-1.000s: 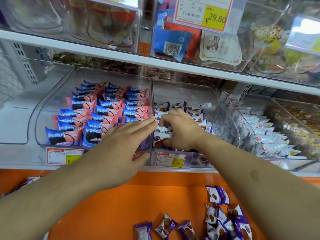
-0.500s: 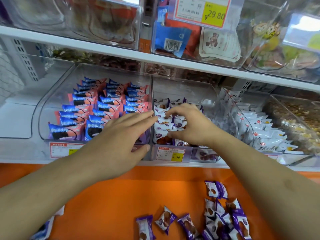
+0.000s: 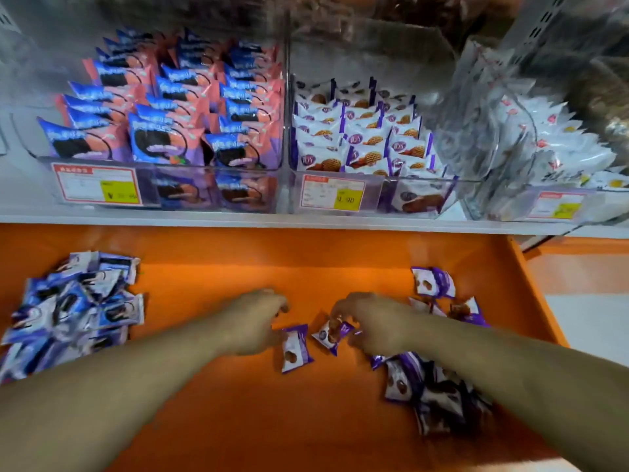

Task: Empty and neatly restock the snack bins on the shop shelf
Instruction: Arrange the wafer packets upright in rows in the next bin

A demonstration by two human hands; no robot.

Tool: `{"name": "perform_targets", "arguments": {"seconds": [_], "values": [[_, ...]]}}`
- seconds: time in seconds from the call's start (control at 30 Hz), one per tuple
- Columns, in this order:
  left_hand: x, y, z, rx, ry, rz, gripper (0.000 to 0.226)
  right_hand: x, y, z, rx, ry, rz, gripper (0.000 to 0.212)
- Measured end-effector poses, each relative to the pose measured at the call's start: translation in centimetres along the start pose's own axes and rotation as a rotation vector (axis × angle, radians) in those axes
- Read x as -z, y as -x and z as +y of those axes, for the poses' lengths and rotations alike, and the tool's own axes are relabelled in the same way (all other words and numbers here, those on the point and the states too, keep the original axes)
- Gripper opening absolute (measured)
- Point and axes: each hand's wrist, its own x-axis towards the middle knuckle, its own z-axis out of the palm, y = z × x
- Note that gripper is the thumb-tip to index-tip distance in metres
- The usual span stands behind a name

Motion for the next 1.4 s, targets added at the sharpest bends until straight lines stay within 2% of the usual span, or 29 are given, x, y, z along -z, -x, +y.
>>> {"name": "perform_targets", "arguments": {"seconds": [0.13, 0.3, 0.37, 0.43, 0.53, 0.6, 0.73, 0.8, 0.93, 1.1, 1.13, 1.2, 1.23, 1.4], "values": [[-7.3, -4.4, -1.4, 0.087, 0.191, 0.065, 0.059, -4.2, -4.5, 3.5, -0.095, 0.107, -0.055, 0.066], [-13.1, -7.5, -2.9, 0.091, 0.168, 0.018, 0.078, -7.9, -8.3, 5.2, -0.100, 0.156, -0.051, 0.064], [-13.7, -7.8, -3.1, 0.097, 0.218, 0.021, 0.070, -8.5, -9.0, 5.3, -0.122, 0.172, -0.062, 0.066], [-13.5, -7.7, -3.4, 0.085, 0.340, 0.038, 0.050, -8.1, -9.1, 5.1, -0.110, 0.152, -0.068, 0.062], [-11.2, -6.2, -3.7, 0.156, 0.561, 0.095, 0.039, -5.7, -8.4, 4.2, -0.132, -0.057, -0.046, 0.046], [-8.5, -4.5, -3.4, 0.206, 0.621, 0.161, 0.042, -3.3, -7.2, 3.0, -0.158, -0.212, -0.040, 0.044], [-2.6, -0.1, -1.5, 0.248, 0.765, 0.354, 0.042, 1.4, -4.1, -0.8, -0.107, -0.351, -0.032, 0.043], [0.3, 2.5, 0.4, 0.226, 0.848, 0.441, 0.040, 3.3, -1.9, -3.0, -0.084, -0.533, 0.017, 0.039], [4.8, 8.1, 4.4, 0.079, 0.903, 0.562, 0.044, 6.6, 3.7, -7.0, -0.032, -0.914, 0.209, 0.036], [9.5, 14.6, 6.8, -0.137, 1.201, 0.531, 0.040, 10.3, 10.9, -11.0, 0.063, -1.081, 0.426, 0.032], [10.2, 15.6, 6.9, -0.185, 1.217, 0.529, 0.037, 10.8, 12.0, -11.6, 0.069, -1.106, 0.470, 0.032], [11.4, 17.2, 6.8, -0.234, 1.171, 0.591, 0.014, 11.9, 13.6, -13.0, 0.078, -1.196, 0.534, 0.028], [12.0, 17.7, 6.7, -0.248, 1.147, 0.613, 0.015, 12.4, 14.0, -13.6, 0.092, -1.245, 0.551, 0.026], [14.7, 18.7, 6.1, -0.239, 1.077, 0.701, 0.050, 13.7, 14.6, -16.2, 0.158, -1.356, 0.625, 0.023]]}}
